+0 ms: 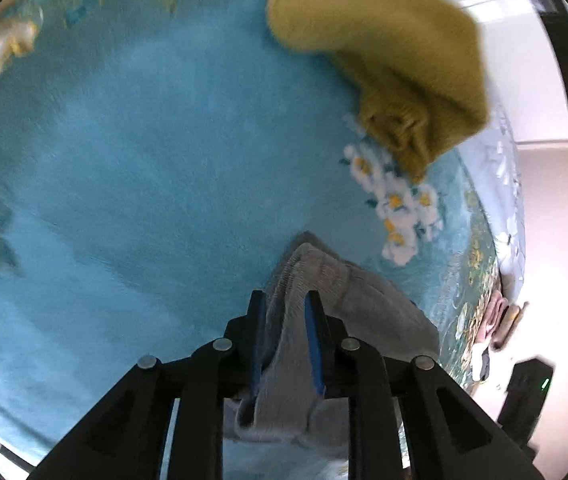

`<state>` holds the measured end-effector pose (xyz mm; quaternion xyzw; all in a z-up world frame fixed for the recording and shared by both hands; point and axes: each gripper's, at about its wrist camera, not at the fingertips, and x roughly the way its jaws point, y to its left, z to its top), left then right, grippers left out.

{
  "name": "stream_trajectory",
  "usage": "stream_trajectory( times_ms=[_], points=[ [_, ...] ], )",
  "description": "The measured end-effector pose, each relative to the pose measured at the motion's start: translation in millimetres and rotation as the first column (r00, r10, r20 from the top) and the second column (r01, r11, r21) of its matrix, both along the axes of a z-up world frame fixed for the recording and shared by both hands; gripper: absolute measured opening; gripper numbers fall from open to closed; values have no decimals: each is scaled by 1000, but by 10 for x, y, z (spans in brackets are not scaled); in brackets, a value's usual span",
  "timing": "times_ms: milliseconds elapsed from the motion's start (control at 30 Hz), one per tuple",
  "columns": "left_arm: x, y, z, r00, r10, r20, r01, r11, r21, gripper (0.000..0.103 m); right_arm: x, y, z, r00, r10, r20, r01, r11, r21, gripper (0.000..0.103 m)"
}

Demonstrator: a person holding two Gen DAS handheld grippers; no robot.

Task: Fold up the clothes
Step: 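Grasp the grey pants bundle with both tools from opposite sides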

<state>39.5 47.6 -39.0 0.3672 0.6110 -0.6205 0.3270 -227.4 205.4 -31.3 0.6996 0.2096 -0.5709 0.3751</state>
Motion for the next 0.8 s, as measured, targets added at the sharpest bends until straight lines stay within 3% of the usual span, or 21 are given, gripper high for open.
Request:
stream_trajectory(
  times_ms=[100,233,533,700,800],
  points=[
    [-133,190,202,992,-105,-73,103,994,-40,19,-56,-97,109,999,21,-34,-22,999,-34,52],
    [-374,455,121,969,-242,-45,240,970,-40,20,-90,-219,-17,999,31,-27,-32,999,-28,52],
    [-236,565,-416,983,-181,8,181,982,54,16,-228,-242,-550,999,-40,16,39,998,52,51],
    [-282,590,-444,979,-203,32,201,978,50,16,-137,-292,-518,999,28,-27,-26,997,72,52],
    [-255,599,-388,981,-195,14,194,980,42,16,-97,-210,-291,999,21,-34,-21,1000,23,52]
  ],
)
